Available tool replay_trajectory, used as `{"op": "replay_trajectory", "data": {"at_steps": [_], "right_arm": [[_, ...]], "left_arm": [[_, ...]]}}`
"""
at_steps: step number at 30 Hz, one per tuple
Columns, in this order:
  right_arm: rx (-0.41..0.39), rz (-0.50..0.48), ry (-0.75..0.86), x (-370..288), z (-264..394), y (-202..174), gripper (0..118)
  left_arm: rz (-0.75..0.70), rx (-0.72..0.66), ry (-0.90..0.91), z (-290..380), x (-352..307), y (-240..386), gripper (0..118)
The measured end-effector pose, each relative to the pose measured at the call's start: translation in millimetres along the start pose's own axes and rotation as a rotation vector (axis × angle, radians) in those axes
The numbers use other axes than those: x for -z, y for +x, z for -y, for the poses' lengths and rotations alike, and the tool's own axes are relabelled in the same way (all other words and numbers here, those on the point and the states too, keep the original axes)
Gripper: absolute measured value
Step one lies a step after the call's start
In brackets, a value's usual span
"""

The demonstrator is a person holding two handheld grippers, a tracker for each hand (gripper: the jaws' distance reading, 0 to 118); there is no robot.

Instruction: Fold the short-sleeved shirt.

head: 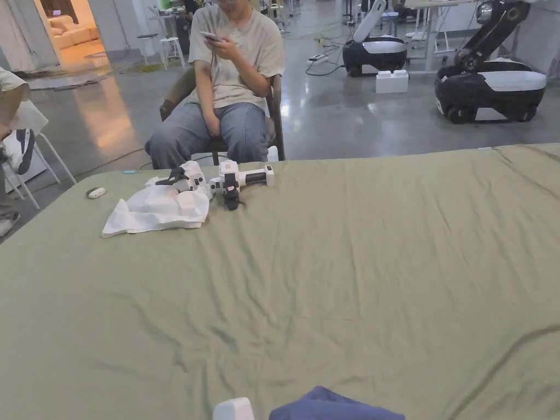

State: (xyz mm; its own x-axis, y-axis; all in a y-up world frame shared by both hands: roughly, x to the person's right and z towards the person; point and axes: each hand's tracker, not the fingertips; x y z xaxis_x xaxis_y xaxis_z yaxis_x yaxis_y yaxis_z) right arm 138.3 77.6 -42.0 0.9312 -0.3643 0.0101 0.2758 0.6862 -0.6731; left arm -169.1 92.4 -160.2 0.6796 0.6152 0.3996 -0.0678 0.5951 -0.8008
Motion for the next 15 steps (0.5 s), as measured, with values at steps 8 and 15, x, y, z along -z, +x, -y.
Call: {"op": "replay_trajectory", "data": {"at_steps": [8, 15], "right_arm": [[-0.089, 0.159, -0.187, 96, 0, 15, 0], [-0.17, 0.214, -0.211, 92, 2, -1, 0]], "left_arm": [[-0.005, -0.32, 0.001, 0, -1, -84, 93], [0.1, -0.435, -0.151, 4, 64, -91, 85]]}}
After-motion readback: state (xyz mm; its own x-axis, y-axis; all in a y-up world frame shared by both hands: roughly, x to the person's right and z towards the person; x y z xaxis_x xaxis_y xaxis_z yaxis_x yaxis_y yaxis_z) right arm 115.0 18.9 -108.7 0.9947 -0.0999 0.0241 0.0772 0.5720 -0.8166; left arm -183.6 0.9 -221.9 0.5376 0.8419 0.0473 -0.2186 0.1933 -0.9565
